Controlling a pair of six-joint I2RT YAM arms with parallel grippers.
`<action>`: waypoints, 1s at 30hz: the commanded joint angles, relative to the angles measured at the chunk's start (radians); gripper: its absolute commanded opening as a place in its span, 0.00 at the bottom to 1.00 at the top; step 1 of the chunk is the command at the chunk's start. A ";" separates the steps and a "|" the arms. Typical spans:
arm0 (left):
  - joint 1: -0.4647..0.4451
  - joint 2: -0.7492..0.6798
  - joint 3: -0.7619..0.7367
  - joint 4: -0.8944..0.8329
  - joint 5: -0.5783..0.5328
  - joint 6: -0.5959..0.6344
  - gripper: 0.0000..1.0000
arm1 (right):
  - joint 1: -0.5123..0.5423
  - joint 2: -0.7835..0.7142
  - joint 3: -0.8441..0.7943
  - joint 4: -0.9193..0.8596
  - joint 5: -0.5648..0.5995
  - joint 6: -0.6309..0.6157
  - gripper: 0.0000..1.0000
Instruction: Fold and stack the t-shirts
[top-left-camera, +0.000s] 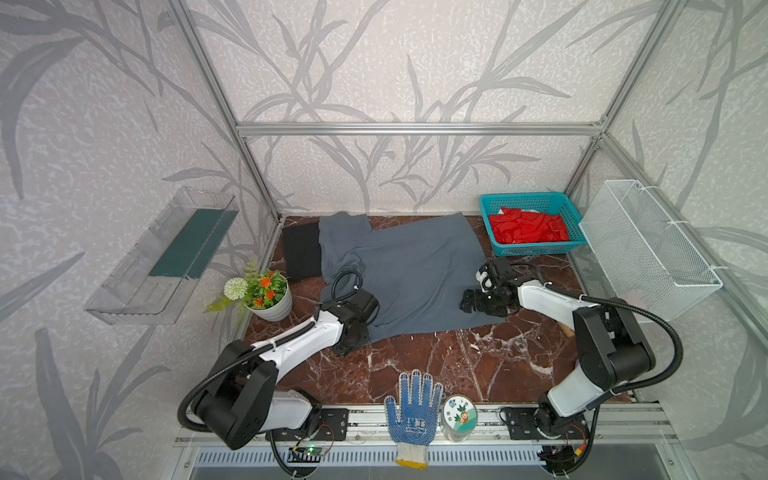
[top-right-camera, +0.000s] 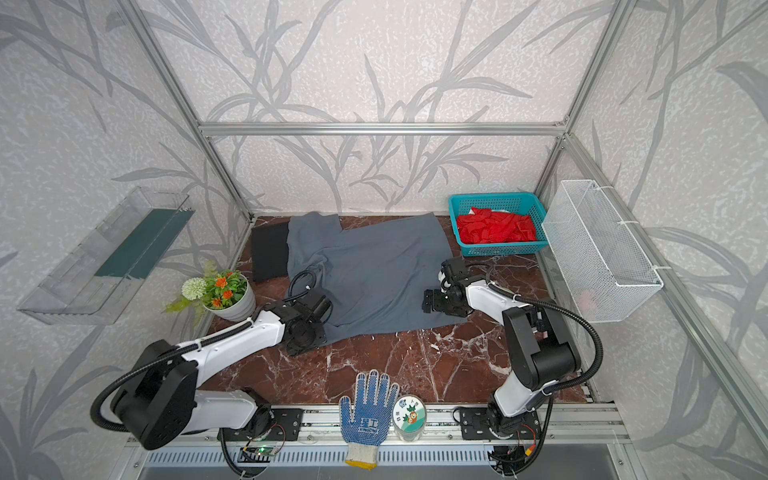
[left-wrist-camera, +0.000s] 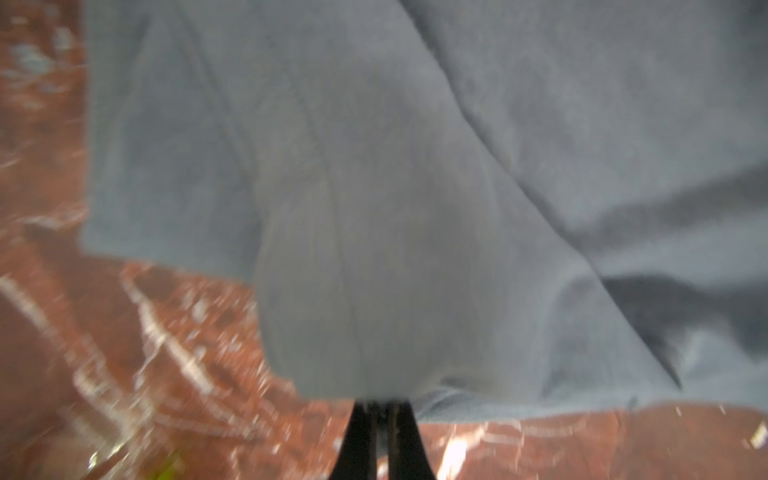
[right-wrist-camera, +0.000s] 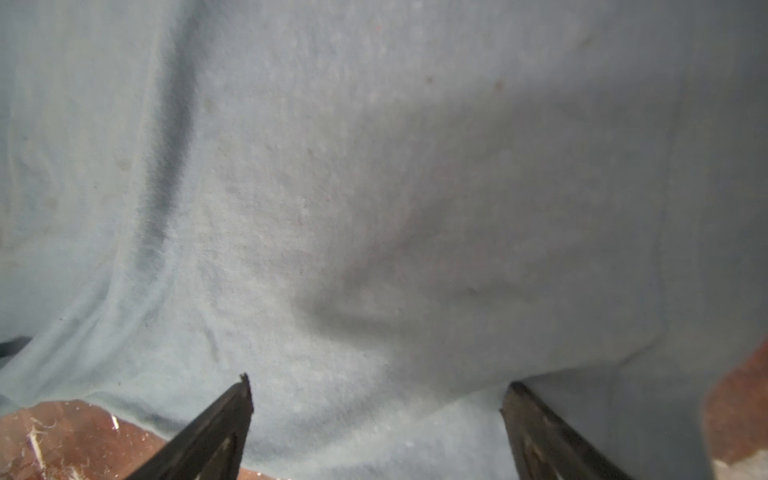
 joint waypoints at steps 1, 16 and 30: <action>-0.074 -0.101 0.059 -0.218 -0.063 -0.077 0.00 | 0.000 -0.050 -0.020 -0.023 -0.015 0.005 0.95; -0.638 -0.126 0.097 -0.082 -0.138 -0.339 0.19 | 0.000 -0.150 -0.132 0.071 -0.029 -0.010 0.95; -0.146 -0.401 -0.093 -0.106 -0.257 -0.065 0.40 | 0.042 -0.323 -0.197 -0.010 -0.037 -0.009 0.95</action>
